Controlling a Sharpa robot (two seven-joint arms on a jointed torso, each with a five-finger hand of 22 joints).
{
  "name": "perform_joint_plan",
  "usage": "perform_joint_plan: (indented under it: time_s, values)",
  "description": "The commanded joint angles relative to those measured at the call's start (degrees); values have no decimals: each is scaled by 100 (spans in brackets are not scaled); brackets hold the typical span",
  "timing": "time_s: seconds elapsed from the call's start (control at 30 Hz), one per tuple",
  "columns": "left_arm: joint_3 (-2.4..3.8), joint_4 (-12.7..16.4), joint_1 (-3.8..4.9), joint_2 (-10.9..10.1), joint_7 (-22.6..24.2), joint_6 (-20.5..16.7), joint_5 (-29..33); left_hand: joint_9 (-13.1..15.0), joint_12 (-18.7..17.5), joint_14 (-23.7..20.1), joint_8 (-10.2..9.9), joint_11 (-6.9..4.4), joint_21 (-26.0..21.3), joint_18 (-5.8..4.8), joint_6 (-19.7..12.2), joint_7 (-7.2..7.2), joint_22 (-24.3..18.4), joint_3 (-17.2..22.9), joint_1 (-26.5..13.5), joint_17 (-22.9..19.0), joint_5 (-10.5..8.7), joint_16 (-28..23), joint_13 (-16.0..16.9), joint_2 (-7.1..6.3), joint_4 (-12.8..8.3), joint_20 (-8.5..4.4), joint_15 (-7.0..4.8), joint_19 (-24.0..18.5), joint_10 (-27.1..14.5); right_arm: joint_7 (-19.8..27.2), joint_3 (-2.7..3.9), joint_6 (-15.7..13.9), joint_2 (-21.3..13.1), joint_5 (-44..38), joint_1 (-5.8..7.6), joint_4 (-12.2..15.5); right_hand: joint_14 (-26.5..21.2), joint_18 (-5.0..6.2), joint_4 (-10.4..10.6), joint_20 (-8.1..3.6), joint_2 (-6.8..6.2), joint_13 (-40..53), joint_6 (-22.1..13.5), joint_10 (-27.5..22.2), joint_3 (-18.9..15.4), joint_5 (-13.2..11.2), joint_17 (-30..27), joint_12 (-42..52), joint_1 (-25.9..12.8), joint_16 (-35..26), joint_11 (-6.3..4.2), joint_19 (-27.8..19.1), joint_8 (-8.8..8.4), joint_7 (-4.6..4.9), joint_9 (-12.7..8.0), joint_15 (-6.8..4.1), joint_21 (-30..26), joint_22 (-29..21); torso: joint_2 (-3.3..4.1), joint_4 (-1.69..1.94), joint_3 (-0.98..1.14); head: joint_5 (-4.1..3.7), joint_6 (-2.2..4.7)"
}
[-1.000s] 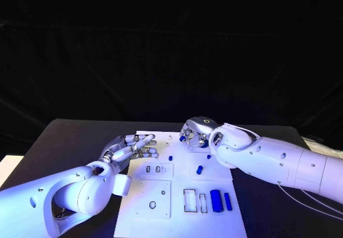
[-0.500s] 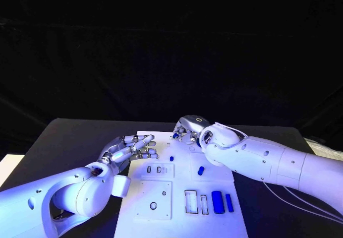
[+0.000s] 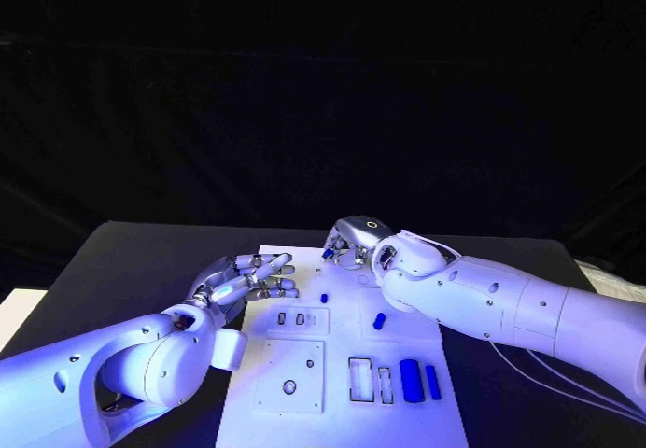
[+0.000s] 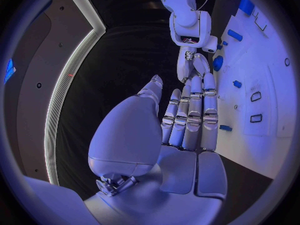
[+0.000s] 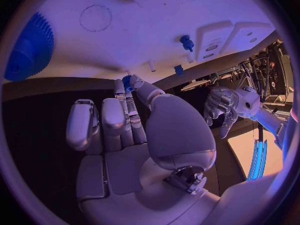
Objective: Assemble the parts on the task board
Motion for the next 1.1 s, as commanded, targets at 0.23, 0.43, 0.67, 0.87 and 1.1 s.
perform_joint_plan:
  time_s: [0.23,0.43,0.67,0.87,1.1]
  values:
    - [5,18,24,12,4,132,13,-9,-21,-10,-32,12,-27,47,-15,26,1,5,-69,6,-19,-24,-9,9,-41,-12,16,32,-15,-133,-2,386,75,-70,2,-74,134,-106,58,28,-51,-14,-30,-68,9,-4,-2,-27,-42,23,18,22,21,16,77,-10,20,2,14,4,-2,-1,-9]
    - [5,13,30,12,2,133,13,-9,-21,-10,-32,12,-27,47,-15,26,1,5,-69,6,-19,-24,-9,9,-41,-12,16,32,-15,-126,-2,402,94,-79,3,-67,130,-106,71,32,-71,-18,-42,-87,7,-2,-7,-27,-49,22,24,16,12,21,76,-5,20,0,19,6,-3,-2,-2]
    - [5,14,39,14,1,137,13,-8,-30,-14,-40,12,-32,47,-13,25,-1,4,-71,20,-19,-34,-9,19,-54,-10,18,33,-12,-148,-4,352,127,-77,12,-98,71,-76,160,101,-237,-82,-375,-443,13,-3,-154,-36,-77,-78,133,-104,-64,132,2,83,-51,-146,23,7,-6,-2,-6]
    - [5,7,47,14,-2,136,13,-8,-30,-14,-40,12,-32,47,-13,25,-1,4,-71,20,-19,-34,-9,19,-54,-10,18,33,-12,-99,-6,355,135,-69,17,-86,67,-73,180,116,-238,-81,-383,-464,28,1,-156,-22,-59,-76,137,-113,-44,122,1,90,-54,-152,27,11,-4,-2,-18]
    - [5,1,55,13,-5,139,13,-8,-30,-14,-40,12,-32,47,-13,25,-1,4,-71,20,-19,-34,-9,19,-54,-10,18,33,-12,-128,-7,224,134,-63,20,-69,-3,-15,224,157,-388,-97,-628,-682,-38,-5,-385,-28,-86,-251,211,-301,-51,223,-48,157,-201,-433,31,4,-7,7,-9]
